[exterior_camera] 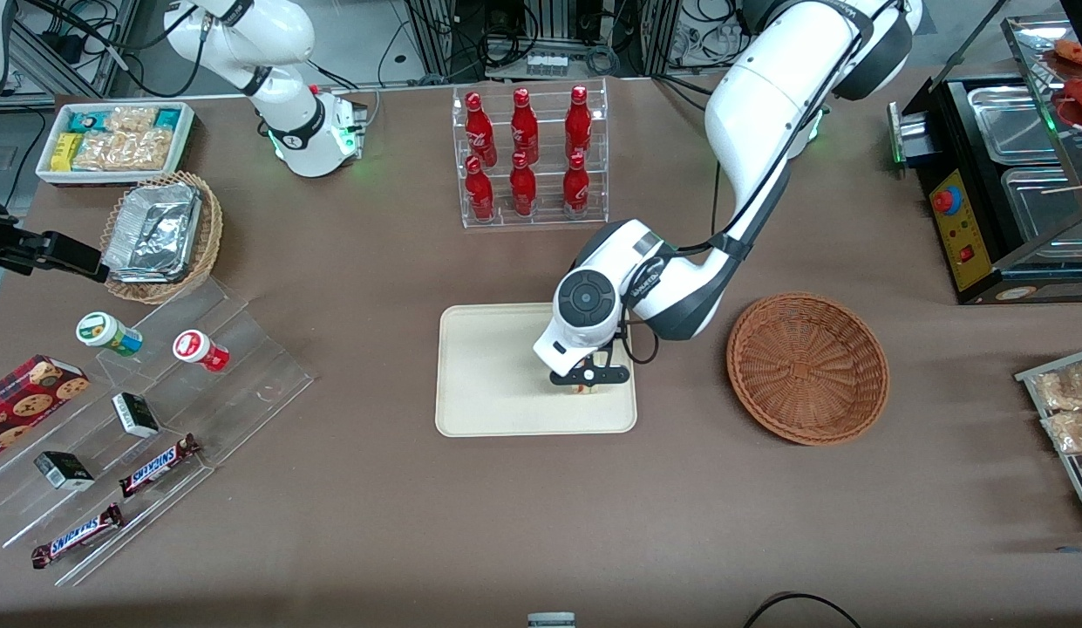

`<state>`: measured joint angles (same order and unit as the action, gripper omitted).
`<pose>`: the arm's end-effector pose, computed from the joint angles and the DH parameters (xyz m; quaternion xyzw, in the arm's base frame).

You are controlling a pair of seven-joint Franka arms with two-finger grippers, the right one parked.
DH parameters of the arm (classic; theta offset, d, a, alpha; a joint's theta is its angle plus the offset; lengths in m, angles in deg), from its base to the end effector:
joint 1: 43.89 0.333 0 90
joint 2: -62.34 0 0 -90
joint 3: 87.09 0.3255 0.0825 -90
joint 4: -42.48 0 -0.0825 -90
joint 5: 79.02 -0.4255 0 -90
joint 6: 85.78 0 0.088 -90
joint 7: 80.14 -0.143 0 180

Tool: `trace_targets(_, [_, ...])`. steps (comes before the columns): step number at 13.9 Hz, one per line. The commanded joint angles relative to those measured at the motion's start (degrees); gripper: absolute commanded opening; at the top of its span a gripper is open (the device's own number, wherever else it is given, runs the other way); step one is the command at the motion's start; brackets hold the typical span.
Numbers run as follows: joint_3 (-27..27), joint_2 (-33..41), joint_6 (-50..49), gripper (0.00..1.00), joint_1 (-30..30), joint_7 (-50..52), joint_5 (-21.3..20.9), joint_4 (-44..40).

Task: Place sandwich from basket to tray
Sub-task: 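Lower the sandwich onto the tray and open the left gripper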

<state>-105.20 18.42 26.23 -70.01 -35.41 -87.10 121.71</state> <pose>0.5709 -0.4854 0.2090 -0.9957 -0.0057 0.0900 0.0201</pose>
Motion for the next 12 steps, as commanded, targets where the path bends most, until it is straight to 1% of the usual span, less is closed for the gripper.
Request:
trace_targets(1, [0.27, -1.43, 0.75, 0.00, -0.94, 3.33, -3.51, -1.80])
trace_targets(3, [0.27, -2.22, 1.54, 0.00, -0.94, 3.69, -3.88, -1.88])
trace_targets(4, [0.19, -2.31, 1.89, 0.09, -0.94, 3.69, -3.79, -1.80])
trace_targets(5, [0.19, -2.31, 1.98, 0.41, -0.94, 3.52, -3.79, -1.80])
trace_targets(7, [0.19, -2.31, 1.99, 1.00, -1.03, 3.60, -3.88, -1.88])
trace_targets(12, [0.19, -1.35, 1.02, 1.00, -0.68, 4.04, -3.26, -3.81])
